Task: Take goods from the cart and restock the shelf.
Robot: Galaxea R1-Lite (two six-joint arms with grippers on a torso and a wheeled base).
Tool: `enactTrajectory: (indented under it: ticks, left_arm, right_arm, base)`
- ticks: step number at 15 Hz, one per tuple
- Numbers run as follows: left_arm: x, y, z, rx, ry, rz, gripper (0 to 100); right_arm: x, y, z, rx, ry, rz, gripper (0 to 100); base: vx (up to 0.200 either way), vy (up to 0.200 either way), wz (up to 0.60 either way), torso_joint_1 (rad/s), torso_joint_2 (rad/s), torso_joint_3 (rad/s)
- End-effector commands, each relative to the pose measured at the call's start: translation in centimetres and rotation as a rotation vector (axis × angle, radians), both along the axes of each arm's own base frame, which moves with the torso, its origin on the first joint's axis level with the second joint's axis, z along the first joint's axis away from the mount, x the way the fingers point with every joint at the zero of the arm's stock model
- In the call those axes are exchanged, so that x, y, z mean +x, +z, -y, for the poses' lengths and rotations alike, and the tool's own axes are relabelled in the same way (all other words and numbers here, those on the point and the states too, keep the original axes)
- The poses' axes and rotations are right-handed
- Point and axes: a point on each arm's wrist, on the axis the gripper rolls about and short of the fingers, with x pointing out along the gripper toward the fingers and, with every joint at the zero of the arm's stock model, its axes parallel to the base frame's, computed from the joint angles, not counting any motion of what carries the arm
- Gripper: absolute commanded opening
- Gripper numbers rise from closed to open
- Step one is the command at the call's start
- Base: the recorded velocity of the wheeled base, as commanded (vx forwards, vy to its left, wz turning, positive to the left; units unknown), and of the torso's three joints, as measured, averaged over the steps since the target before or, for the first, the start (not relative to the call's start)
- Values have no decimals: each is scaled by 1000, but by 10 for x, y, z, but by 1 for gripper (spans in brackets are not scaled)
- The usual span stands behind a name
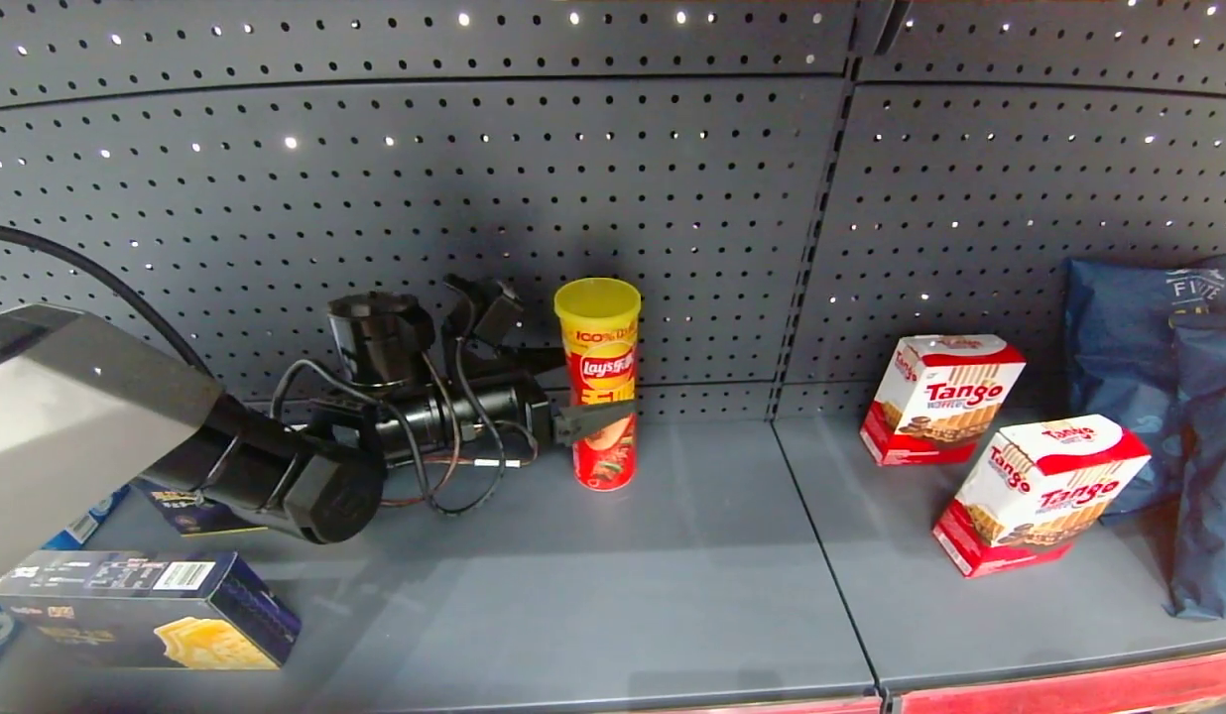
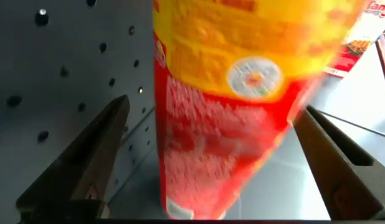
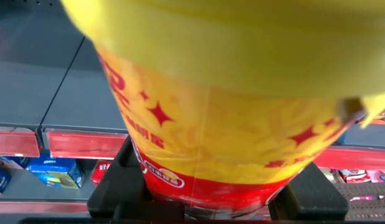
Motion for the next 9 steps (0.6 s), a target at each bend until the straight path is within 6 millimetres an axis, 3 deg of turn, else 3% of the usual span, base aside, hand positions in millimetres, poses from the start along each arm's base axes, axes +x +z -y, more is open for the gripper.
enactTrajectory:
  ticks: [1,9]
  left_arm:
    - [5,-4,4,3,-4,-8,100]
    - [5,-14,15,18,4,-39,100]
  right_arm:
    - [0,0,0,-1,0,-3,0]
    - [0,-2,0,0,0,-4,0]
  base:
    - [0,0,0,0,0,0]
    - [0,0,0,0,0,0]
